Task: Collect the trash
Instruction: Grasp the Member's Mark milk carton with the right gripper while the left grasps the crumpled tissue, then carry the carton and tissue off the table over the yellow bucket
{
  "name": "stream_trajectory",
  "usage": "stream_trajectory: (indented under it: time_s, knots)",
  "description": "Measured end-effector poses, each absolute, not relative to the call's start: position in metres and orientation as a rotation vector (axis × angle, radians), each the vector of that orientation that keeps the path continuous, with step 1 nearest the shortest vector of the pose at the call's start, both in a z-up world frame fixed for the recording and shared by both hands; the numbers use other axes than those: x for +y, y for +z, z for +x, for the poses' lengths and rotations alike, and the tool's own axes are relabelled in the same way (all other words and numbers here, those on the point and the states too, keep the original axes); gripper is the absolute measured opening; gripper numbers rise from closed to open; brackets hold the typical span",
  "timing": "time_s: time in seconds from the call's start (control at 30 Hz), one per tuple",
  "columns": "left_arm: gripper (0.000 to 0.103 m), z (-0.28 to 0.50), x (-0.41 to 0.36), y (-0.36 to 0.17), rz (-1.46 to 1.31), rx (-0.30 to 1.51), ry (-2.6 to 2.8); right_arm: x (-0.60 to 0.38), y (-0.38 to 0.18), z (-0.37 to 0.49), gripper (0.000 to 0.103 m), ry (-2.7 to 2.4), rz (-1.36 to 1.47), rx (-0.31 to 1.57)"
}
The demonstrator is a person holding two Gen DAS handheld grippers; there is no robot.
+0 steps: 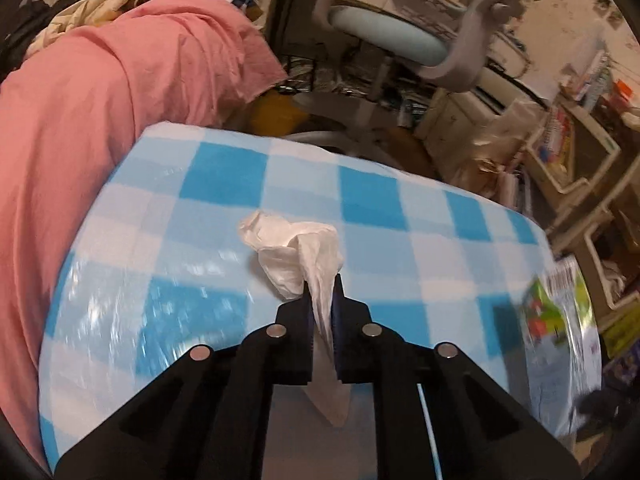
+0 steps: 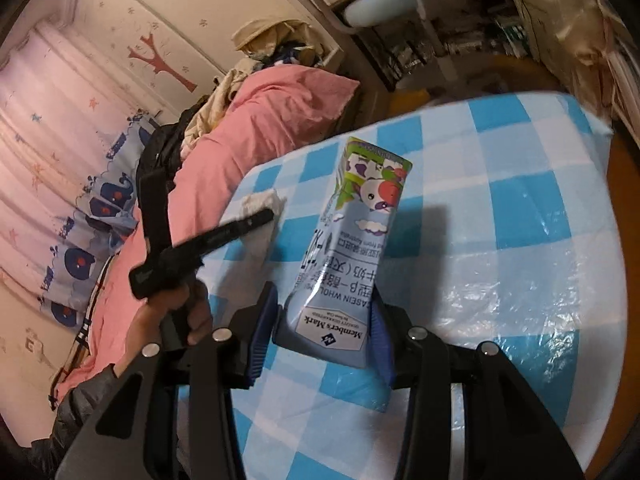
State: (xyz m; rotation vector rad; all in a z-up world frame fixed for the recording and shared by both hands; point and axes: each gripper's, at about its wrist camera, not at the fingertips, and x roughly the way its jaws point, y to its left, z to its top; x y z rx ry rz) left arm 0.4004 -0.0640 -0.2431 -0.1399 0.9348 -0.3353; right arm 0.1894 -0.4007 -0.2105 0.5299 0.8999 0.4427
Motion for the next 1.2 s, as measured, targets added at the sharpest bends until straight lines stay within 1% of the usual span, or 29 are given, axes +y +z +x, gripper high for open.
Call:
stream_trajectory:
  time_s: [0.13,0.37,0.63,0.77,0.9,1.2]
  knots:
    - [0.008,0.358,-0.064,-0.229,-0.110,0.929,-0.361,-0.392,-0.202,0.179,0.043,0.465,0.513,0.891]
    - [0.008,0.264,-0.065,-0.209,-0.014,0.914,-0.345,-0.383,-0.208,0.140,0.043,0.475,0.524,0.923]
    - [0.008,0.165,-0.068,-0.191,0.078,0.868,-0.311,-0.362,-0.206,0.082,0.044,0.427,0.385,0.892]
    - [0.008,0.124,-0.069,-0.186,0.102,0.849,-0.304,-0.361,-0.203,0.053,0.044,0.433,0.366,0.832]
    - [0.008,0.098,-0.066,-0.184,0.095,0.843,-0.292,-0.367,-0.203,0.032,0.044,0.427,0.385,0.795]
    - [0.008,0.052,-0.068,-0.181,0.131,0.807,-0.275,-0.378,-0.213,0.003,0.044,0.396,0.419,0.805]
